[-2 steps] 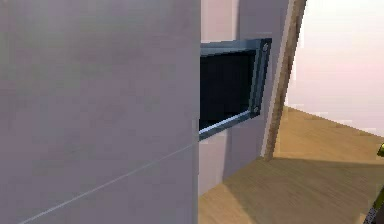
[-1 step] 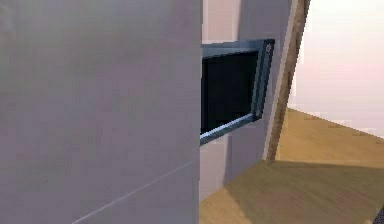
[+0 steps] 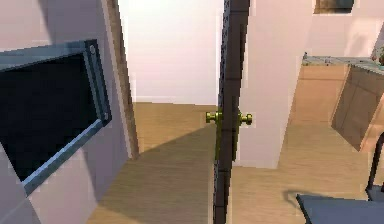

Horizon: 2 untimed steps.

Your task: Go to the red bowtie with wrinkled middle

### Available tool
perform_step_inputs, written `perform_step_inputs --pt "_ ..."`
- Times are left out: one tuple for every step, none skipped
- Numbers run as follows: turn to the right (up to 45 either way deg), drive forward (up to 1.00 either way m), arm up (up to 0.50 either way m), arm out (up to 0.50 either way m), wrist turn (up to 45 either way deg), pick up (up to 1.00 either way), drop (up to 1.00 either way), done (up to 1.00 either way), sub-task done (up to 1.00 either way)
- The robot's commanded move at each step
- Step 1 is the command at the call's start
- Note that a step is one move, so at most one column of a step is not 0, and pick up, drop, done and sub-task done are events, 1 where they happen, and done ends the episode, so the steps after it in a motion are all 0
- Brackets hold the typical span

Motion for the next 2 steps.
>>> perform_step_inputs --pt "6.0 0.0 0.0 0.0 0.0 0.0 0.0 0.0 0.0" --pt "0.0 0.45 0.0 0.0 0.0 0.0 0.0 0.0 0.0"
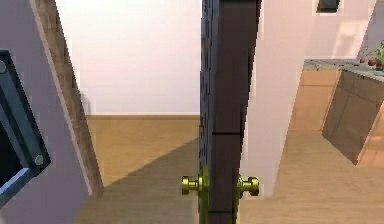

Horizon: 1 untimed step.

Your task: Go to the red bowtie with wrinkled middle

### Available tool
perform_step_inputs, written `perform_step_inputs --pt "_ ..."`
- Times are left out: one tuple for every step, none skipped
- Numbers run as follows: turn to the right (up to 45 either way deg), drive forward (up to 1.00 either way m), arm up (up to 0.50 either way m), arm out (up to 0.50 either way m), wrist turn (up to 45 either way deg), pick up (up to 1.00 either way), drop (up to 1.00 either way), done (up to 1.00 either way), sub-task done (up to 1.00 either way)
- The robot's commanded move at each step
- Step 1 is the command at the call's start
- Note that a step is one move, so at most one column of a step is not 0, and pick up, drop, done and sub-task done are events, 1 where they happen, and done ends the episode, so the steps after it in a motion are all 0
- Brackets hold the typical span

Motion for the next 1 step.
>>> perform_step_inputs --pt "-24.0 0.0 0.0 0.0 0.0 0.0 0.0 0.0 0.0"
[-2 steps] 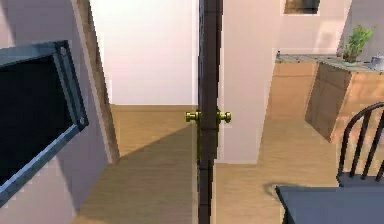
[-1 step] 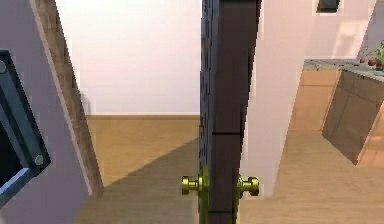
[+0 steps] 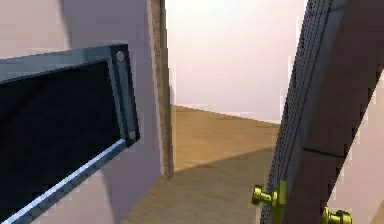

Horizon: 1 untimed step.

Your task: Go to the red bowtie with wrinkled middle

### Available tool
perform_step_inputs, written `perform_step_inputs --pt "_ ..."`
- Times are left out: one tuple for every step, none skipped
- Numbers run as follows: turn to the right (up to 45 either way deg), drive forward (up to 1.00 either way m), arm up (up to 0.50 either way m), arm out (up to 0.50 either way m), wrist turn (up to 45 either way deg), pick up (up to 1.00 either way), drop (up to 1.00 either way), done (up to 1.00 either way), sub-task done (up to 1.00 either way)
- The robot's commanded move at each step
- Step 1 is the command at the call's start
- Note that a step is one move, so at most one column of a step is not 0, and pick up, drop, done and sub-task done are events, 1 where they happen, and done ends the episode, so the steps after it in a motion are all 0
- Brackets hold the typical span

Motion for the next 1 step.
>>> perform_step_inputs --pt "0.0 0.3 0.0 0.0 0.0 0.0 0.0 0.0 0.0"
